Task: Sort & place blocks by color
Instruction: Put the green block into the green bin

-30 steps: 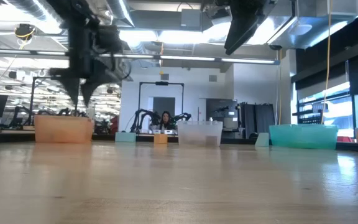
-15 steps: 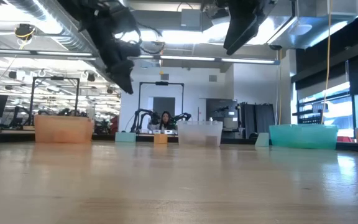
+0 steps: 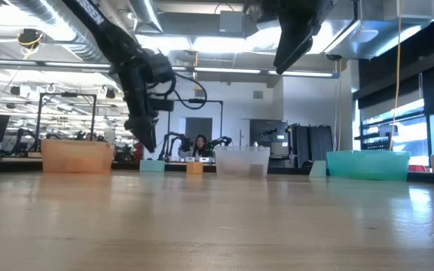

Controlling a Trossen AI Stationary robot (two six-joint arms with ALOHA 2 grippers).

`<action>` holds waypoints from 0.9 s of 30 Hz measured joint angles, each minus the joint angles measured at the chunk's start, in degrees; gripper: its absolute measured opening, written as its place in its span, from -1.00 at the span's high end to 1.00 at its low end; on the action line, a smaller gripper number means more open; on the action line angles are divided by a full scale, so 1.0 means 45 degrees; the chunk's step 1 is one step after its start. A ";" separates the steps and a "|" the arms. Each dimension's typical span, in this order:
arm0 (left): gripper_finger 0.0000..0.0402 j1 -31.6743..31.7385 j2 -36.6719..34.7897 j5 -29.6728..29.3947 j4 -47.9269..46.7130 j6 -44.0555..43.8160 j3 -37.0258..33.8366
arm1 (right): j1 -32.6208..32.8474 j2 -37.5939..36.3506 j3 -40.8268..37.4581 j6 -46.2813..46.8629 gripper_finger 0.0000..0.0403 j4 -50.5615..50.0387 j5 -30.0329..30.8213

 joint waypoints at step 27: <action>0.12 0.1694 0.1228 0.1635 0.1249 0.0242 0.0593 | -0.0108 0.0000 0.0000 -0.0296 -0.23 0.0411 0.0010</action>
